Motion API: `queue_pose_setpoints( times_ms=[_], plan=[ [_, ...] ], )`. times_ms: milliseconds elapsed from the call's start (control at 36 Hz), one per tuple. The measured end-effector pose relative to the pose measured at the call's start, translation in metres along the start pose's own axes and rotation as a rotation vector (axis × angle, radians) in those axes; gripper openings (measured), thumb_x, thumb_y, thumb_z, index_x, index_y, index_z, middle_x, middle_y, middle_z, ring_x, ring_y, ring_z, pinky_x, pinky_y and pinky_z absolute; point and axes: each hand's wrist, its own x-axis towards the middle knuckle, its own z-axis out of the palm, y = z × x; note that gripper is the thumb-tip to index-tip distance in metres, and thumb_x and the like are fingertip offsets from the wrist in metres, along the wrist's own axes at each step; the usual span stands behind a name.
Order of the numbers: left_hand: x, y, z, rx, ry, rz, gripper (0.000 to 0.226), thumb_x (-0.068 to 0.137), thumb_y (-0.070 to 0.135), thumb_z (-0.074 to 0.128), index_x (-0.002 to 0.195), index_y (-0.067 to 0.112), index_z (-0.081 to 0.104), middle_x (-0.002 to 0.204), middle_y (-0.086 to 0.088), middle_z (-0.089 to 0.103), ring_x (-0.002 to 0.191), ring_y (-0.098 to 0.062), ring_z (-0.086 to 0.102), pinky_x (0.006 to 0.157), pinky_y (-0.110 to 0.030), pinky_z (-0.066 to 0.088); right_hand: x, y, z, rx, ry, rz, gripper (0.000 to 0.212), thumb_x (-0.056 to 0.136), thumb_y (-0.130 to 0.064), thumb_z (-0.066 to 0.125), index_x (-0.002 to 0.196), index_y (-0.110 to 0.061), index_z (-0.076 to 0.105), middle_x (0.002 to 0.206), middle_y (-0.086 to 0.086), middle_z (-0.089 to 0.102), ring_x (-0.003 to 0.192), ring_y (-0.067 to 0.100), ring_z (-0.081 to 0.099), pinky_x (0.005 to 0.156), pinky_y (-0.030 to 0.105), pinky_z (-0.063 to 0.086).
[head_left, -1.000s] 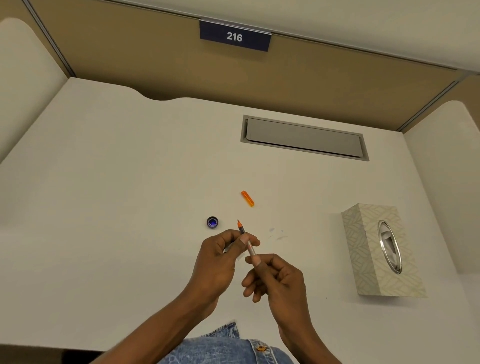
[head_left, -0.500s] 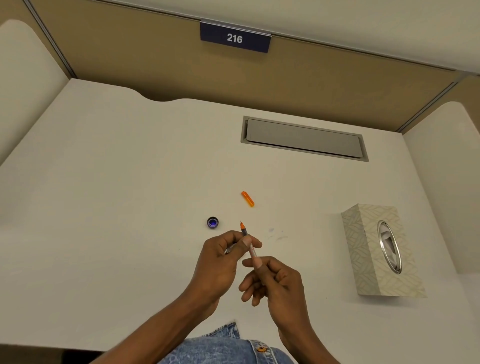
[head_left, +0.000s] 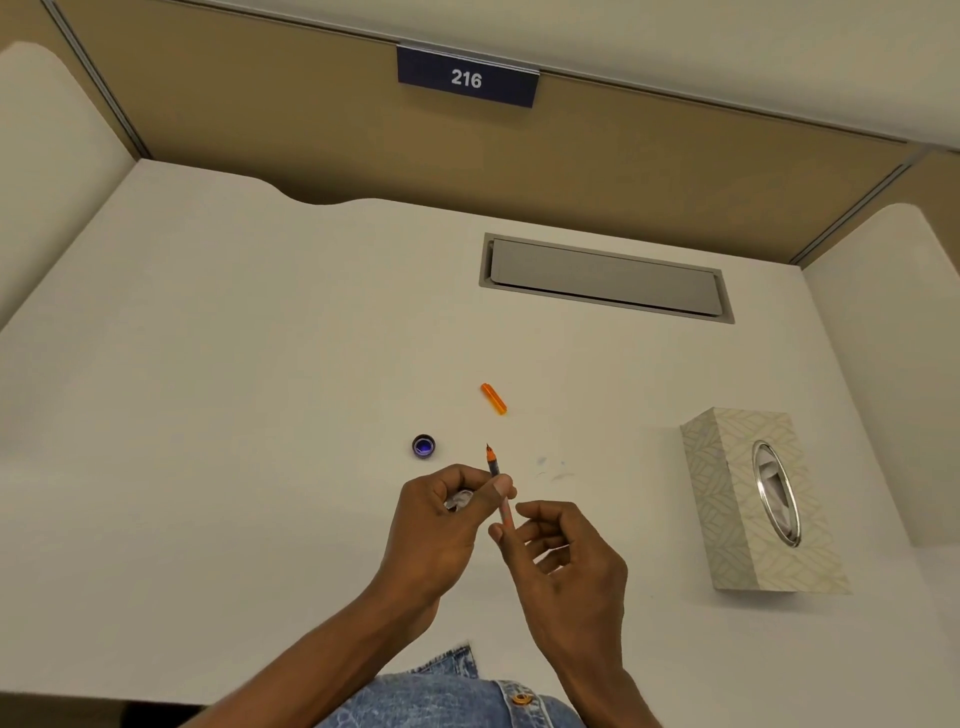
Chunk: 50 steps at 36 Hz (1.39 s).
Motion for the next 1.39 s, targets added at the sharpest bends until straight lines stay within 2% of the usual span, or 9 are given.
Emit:
queue_pose_setpoints(
  times_ms=[278, 417, 639, 778, 889, 972, 1139, 1278, 1389],
  plan=[
    [0.001, -0.007, 0.01, 0.054, 0.006, -0.014, 0.017, 0.094, 0.04, 0.074, 0.087, 0.026, 0.082, 0.085, 0.015, 0.082, 0.087, -0.001, 0.075, 0.081, -0.014, 0.049, 0.0, 0.01, 0.003, -0.12, 0.14, -0.181, 0.023, 0.085, -0.048, 0.083, 0.1, -0.032, 0.074, 0.082, -0.021, 0.07, 0.068, -0.002, 0.066, 0.053, 0.024, 0.06],
    [0.0, -0.008, 0.014, 0.032, -0.03, -0.023, 0.019, 0.095, 0.039, 0.073, 0.088, 0.024, 0.082, 0.087, 0.014, 0.082, 0.095, -0.007, 0.076, 0.097, -0.03, 0.055, 0.002, 0.012, 0.002, -0.127, 0.165, -0.196, 0.019, 0.086, -0.041, 0.086, 0.098, -0.032, 0.075, 0.083, -0.018, 0.071, 0.067, -0.001, 0.066, 0.052, 0.027, 0.06],
    [0.002, -0.01, 0.019, 0.044, -0.074, -0.009, 0.017, 0.098, 0.036, 0.071, 0.088, 0.026, 0.082, 0.089, 0.011, 0.082, 0.095, -0.008, 0.077, 0.103, -0.038, 0.057, 0.005, 0.019, 0.001, -0.108, 0.184, -0.196, 0.017, 0.087, -0.044, 0.079, 0.095, -0.029, 0.077, 0.083, -0.016, 0.071, 0.067, 0.001, 0.067, 0.05, 0.027, 0.058],
    [0.001, -0.009, 0.021, 0.069, -0.081, 0.0, 0.018, 0.1, 0.04, 0.068, 0.092, 0.031, 0.081, 0.093, 0.015, 0.081, 0.097, -0.003, 0.074, 0.094, -0.027, 0.055, 0.008, 0.027, 0.001, -0.114, 0.19, -0.168, 0.013, 0.089, -0.036, 0.086, 0.091, -0.026, 0.077, 0.082, -0.016, 0.071, 0.068, 0.004, 0.068, 0.052, 0.027, 0.057],
    [0.004, -0.015, 0.02, 0.263, -0.037, 0.116, 0.013, 0.101, 0.045, 0.063, 0.1, 0.042, 0.076, 0.101, 0.024, 0.077, 0.102, 0.006, 0.068, 0.091, -0.015, 0.051, 0.014, 0.035, -0.002, -0.125, 0.213, -0.111, 0.013, 0.085, -0.03, 0.088, 0.091, -0.026, 0.078, 0.082, -0.017, 0.072, 0.068, 0.002, 0.068, 0.055, 0.027, 0.059],
    [0.006, -0.027, 0.02, 0.416, -0.03, 0.291, 0.016, 0.101, 0.04, 0.066, 0.113, 0.036, 0.075, 0.112, 0.023, 0.07, 0.11, 0.008, 0.062, 0.09, -0.003, 0.046, 0.02, 0.042, -0.006, -0.128, 0.247, -0.077, 0.013, 0.084, -0.03, 0.088, 0.092, -0.024, 0.078, 0.082, -0.014, 0.073, 0.068, 0.003, 0.069, 0.057, 0.025, 0.059],
    [0.013, -0.066, 0.016, 0.813, -0.216, 0.611, 0.029, 0.102, 0.036, 0.063, 0.125, 0.022, 0.07, 0.126, 0.008, 0.068, 0.12, -0.006, 0.062, 0.095, -0.022, 0.056, 0.037, 0.06, -0.011, -0.165, 0.288, -0.014, 0.013, 0.086, -0.03, 0.087, 0.091, -0.022, 0.078, 0.082, -0.011, 0.074, 0.067, 0.005, 0.068, 0.059, 0.017, 0.05],
    [0.02, -0.094, 0.014, 1.228, -0.431, 0.734, 0.039, 0.088, 0.035, 0.081, 0.121, 0.014, 0.077, 0.127, 0.001, 0.076, 0.127, -0.018, 0.067, 0.095, -0.026, 0.061, 0.054, 0.082, -0.006, -0.252, 0.304, 0.075, 0.013, 0.088, -0.033, 0.086, 0.09, -0.024, 0.077, 0.083, -0.009, 0.074, 0.066, 0.01, 0.068, 0.058, 0.015, 0.042],
    [0.024, -0.112, 0.009, 1.371, -0.513, 0.733, 0.041, 0.081, 0.036, 0.087, 0.117, 0.016, 0.08, 0.129, -0.002, 0.077, 0.129, -0.019, 0.068, 0.097, -0.027, 0.06, 0.067, 0.099, -0.001, -0.303, 0.324, 0.166, 0.013, 0.089, -0.035, 0.085, 0.086, -0.026, 0.076, 0.08, -0.009, 0.072, 0.067, 0.015, 0.067, 0.057, 0.022, 0.042]
  ],
)
